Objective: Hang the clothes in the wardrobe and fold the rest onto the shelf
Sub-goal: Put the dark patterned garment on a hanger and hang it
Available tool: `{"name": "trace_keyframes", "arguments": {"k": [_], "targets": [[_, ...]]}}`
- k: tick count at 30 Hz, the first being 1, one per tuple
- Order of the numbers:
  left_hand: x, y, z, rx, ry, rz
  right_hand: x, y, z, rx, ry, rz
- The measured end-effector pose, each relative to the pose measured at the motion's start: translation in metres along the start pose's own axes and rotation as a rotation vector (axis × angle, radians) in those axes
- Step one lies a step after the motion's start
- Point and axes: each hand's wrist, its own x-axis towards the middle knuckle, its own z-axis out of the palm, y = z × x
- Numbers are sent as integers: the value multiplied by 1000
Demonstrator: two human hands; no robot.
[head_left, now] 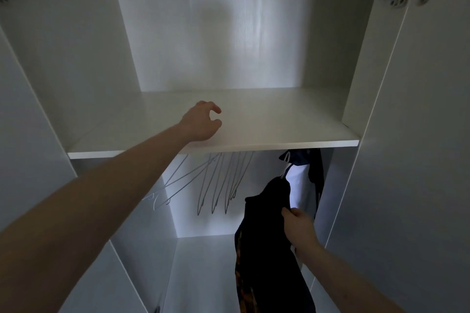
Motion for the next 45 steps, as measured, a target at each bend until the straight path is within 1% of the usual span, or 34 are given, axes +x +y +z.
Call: {"name": "trace_keyframes", "arguments": {"k": [5,8,13,18,21,25,28,30,36,45], "targets": [[16,3,14,70,-87,-34,-1,-4,24,-35,-34,-87],[22,-1,22,103,-126,-46,4,-15,39,0,-23,-93],[31,-15,33,93,-138,-52,27,-26,58,54,37,-73],[43,-30,40,65,-167,-46,44,-25,75,35,82,-116],[48,-37,44,23,-181,-40,56,-27,81,14,164,-147],[52,-44,49,13,-177,-15,76,-31,75,-34,259,-183],[54,-46,51,15,-172,1,92,-31,66,-164,320,-232],[55,-47,51,15,-163,9,103,-32,62,-231,348,-278],[58,-49,52,16,-153,10,133,-36,47,-314,429,-381],[56,-47,54,20,-131,-19,181,-42,20,-418,403,-384]]}}
